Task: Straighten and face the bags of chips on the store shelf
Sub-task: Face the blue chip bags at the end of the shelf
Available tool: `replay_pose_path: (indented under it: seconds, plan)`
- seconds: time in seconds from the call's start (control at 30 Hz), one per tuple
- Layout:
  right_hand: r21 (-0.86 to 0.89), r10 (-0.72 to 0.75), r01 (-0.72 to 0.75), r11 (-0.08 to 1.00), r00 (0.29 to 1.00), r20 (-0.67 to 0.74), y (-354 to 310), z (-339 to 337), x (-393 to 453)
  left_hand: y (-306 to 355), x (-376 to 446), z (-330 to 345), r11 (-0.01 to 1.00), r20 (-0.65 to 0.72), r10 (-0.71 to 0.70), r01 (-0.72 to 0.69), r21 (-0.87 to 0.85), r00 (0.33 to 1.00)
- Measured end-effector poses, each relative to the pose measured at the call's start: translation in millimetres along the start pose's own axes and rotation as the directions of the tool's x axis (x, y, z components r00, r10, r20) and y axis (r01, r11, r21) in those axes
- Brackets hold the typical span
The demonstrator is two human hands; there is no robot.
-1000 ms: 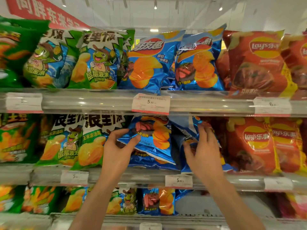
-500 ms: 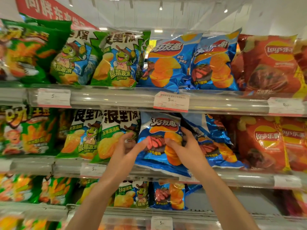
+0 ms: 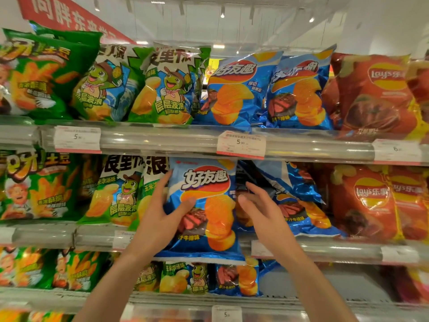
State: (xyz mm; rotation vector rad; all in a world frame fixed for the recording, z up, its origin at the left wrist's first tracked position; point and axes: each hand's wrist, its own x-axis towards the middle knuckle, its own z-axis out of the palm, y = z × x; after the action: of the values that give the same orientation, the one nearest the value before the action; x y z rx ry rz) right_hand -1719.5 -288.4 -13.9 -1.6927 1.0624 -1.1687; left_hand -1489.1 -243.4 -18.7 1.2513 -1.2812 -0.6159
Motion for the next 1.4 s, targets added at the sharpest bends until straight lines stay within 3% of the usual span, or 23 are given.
replay_pose_path:
  seconds: [0.1,0.23,0.37,0.53,0.7,0.87,1.0,1.17,1.27,1.4]
  plan:
    - [-0.295,0.040,-0.068,0.953,0.994,-0.102,11.5,1.2,33.0,0.3,-0.8,-18.2,1.000,-0.050,0.024,-0.023,0.020,0.998]
    - [-0.583,0.251,-0.225,0.781,0.967,-0.038,27.6,15.2,79.8,-4.7,1.8,-33.1,0.999,-0.089,0.026,-0.023,0.040,0.996]
    - [-0.535,0.409,-0.349,0.769,0.913,-0.008,45.3,25.2,97.6,-8.1,1.1,-40.5,0.997,-0.100,0.027,-0.020,0.073,0.995]
    - [-0.345,0.176,-0.175,0.922,0.984,-0.029,74.5,19.9,102.1,-7.5,0.9,-43.6,0.999,-0.100,0.031,-0.027,0.044,0.994]
    - [-0.272,-0.016,-0.008,0.962,0.996,-0.087,64.7,20.5,84.9,-9.5,0.9,-44.1,0.999,-0.108,0.024,-0.019,0.043,0.994]
    - [-0.395,-0.186,0.126,0.910,0.975,-0.119,47.6,30.3,70.9,-8.5,2.2,-46.1,0.997,-0.114,0.047,-0.041,0.058,0.992]
    - [-0.462,-0.235,0.187,0.867,0.971,-0.048,43.0,31.9,72.8,-8.8,4.6,-48.8,0.999,-0.106,0.037,-0.034,0.034,0.994]
    - [-0.676,-0.387,0.249,0.694,0.920,-0.059,44.1,26.9,82.4,-8.5,4.6,-45.0,0.997,-0.118,0.048,-0.040,0.064,0.992]
    - [-0.752,-0.341,0.136,0.644,0.932,-0.123,55.8,33.8,96.3,-7.5,6.9,-41.9,0.997,-0.115,0.042,-0.033,0.074,0.992]
    - [-0.758,-0.099,-0.050,0.650,0.984,-0.150,64.8,34.8,107.5,-6.6,5.7,-37.8,0.998,-0.111,0.033,-0.027,0.052,0.993]
